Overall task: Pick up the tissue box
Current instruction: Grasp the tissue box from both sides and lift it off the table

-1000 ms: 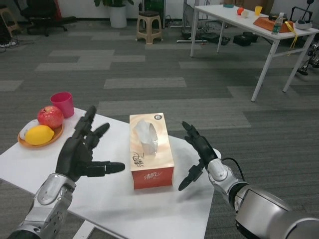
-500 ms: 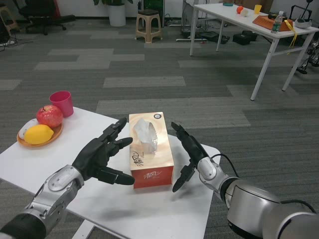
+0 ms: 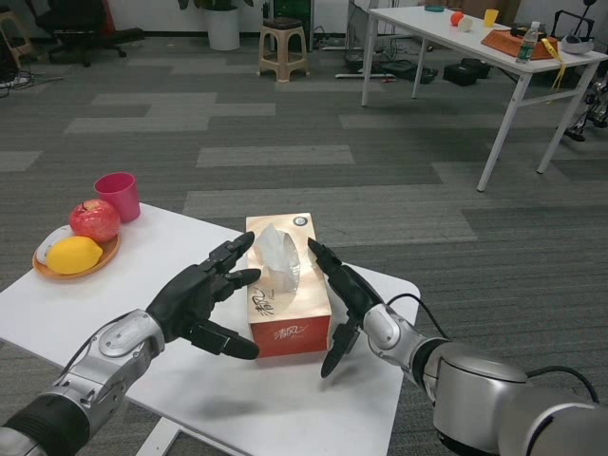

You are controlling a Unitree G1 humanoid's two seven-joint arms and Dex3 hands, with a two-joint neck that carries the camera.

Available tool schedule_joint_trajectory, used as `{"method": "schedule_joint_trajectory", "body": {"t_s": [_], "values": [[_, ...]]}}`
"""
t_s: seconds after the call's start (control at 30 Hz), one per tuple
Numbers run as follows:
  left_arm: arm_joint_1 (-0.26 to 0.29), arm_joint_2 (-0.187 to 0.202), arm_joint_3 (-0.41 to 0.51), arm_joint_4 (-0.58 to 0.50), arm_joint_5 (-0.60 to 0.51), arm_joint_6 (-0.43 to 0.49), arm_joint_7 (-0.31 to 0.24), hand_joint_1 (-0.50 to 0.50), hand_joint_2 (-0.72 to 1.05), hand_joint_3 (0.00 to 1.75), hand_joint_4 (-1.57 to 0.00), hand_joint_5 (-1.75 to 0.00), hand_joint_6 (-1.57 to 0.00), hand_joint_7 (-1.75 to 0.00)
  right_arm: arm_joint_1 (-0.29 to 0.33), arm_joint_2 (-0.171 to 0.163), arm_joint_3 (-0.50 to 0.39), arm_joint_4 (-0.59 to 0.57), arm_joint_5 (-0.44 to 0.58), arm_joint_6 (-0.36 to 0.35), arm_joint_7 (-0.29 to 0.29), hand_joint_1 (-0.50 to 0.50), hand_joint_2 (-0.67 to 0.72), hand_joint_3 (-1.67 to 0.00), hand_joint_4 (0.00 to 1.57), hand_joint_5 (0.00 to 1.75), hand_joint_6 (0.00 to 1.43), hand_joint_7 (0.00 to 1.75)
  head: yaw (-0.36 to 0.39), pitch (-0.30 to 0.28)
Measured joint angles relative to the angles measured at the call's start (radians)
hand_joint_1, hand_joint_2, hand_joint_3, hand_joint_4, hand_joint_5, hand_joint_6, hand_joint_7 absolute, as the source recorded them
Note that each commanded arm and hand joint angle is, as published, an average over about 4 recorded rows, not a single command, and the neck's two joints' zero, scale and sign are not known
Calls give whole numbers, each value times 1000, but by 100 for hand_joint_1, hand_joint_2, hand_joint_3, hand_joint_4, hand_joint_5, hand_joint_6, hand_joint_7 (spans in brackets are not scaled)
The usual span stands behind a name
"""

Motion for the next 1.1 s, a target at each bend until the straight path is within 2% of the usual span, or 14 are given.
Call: {"method": "schedule_joint_trajectory", "body": {"t_s": [0.17,0.4,0.6,0.7,0.83,0.9,1.1], "values": [[-1,2,-2,0,-1,-2,-2,50,52,0,0,-62,0,0,1,-7,11,-27,0,2,6,-33,22,-8,14,10,0,10,3,0],[26,7,7,-40,-2,0,-13,50,52,0,0,-62,0,0,30,-51,14,-116,1,7,43,-33,15,-8,8,10,0,7,34,-8],[76,19,30,-117,-1,27,-29,50,52,0,0,-72,0,0,58,-80,15,-185,2,5,69,-33,12,-8,4,0,0,10,62,-79],[106,27,44,-164,2,47,-39,50,52,0,0,-72,0,0,83,-93,14,-238,0,-9,91,-33,9,-8,3,7,0,9,77,-112],[137,36,61,-207,4,69,-44,50,52,0,0,-72,0,0,115,-112,2,-299,-1,-21,113,-33,9,-8,0,0,0,7,84,-127],[150,43,68,-228,4,81,-46,50,52,0,0,-72,0,0,134,-126,-11,-329,-1,-22,122,-33,9,-8,0,5,0,7,83,-132],[186,68,85,-299,5,127,-58,50,47,0,0,-72,0,0,224,-165,-72,-439,-2,-34,146,-33,9,-16,0,0,0,7,75,-151]]}}
